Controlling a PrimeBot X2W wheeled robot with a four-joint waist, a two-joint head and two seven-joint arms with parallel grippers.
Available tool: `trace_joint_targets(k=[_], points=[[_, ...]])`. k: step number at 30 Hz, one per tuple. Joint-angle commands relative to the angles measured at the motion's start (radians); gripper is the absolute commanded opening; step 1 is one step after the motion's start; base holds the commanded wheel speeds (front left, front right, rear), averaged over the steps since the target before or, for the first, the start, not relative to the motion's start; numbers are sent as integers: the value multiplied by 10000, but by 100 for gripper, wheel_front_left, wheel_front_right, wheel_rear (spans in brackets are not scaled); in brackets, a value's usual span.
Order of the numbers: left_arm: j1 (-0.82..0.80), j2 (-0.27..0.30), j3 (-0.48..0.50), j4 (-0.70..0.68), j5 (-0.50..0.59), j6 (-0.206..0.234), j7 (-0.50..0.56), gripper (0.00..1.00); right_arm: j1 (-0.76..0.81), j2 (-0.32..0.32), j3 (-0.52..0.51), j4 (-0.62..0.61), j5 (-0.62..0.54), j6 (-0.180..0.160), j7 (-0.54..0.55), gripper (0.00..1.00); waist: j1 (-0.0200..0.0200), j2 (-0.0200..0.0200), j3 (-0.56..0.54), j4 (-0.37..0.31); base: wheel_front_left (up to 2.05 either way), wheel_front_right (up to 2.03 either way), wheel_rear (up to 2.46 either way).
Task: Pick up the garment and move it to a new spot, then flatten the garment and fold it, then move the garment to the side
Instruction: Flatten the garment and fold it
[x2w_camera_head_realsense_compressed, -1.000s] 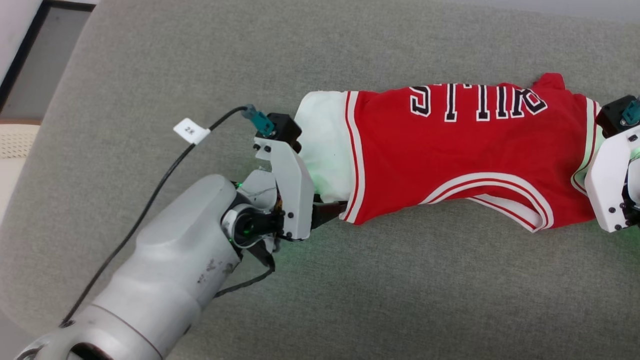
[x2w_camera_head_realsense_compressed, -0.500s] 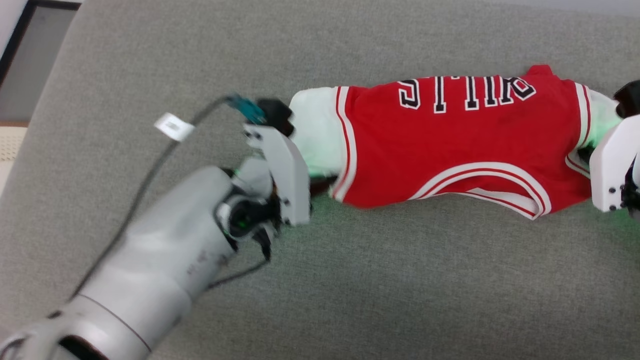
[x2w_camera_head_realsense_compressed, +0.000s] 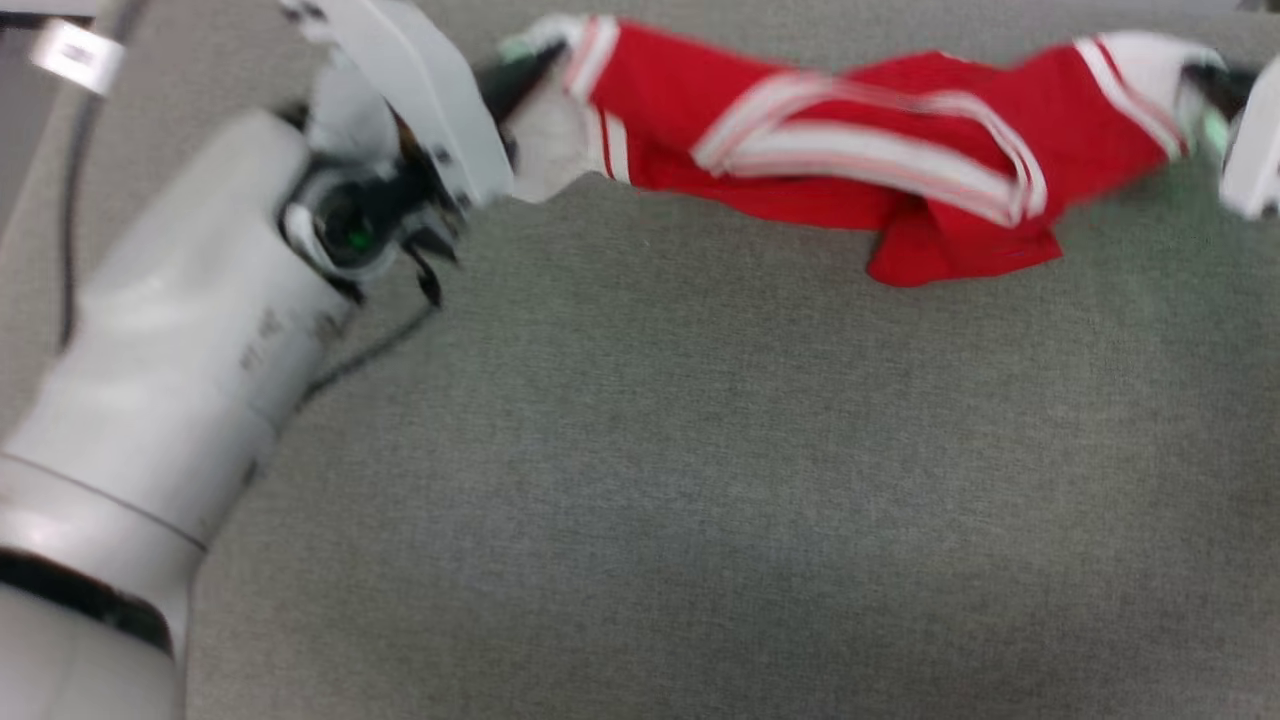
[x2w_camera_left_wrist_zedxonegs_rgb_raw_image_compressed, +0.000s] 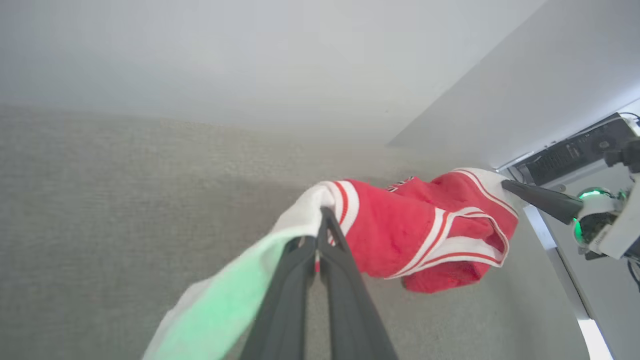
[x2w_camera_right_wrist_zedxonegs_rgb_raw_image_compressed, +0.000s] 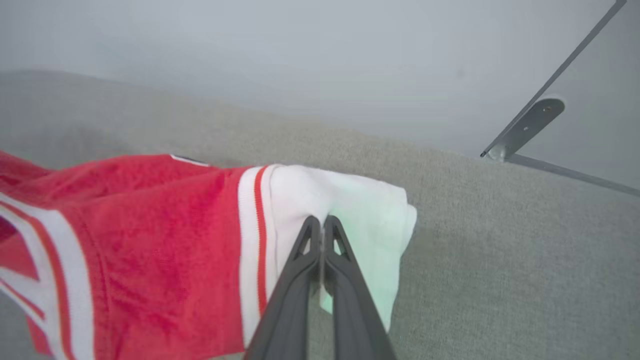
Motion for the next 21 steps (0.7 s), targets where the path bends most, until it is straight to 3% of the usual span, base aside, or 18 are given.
trace_joint_targets(k=[1,8,15,21], points=[[-465,65,225,312,53,13,-454,0,-564,330,-381,55,-36,-11,-284,0,0,0,340,-249,0,0,0],[-2402,-188,1018,2019,352,13,-2593,0,-2897,1581,-2057,1257,-657,-11,-1834,0,0,0,1025,-538,0,0,0],[-4866,-439,1546,3455,911,16,-4866,0,-5671,2688,-3385,2599,-1668,-13,-4123,0,0,0,1469,-826,0,0,0],[-6126,-443,2167,3810,1176,16,-5443,0,-7070,3100,-4013,3602,-2325,-13,-5512,0,0,0,1341,-972,0,0,0]])
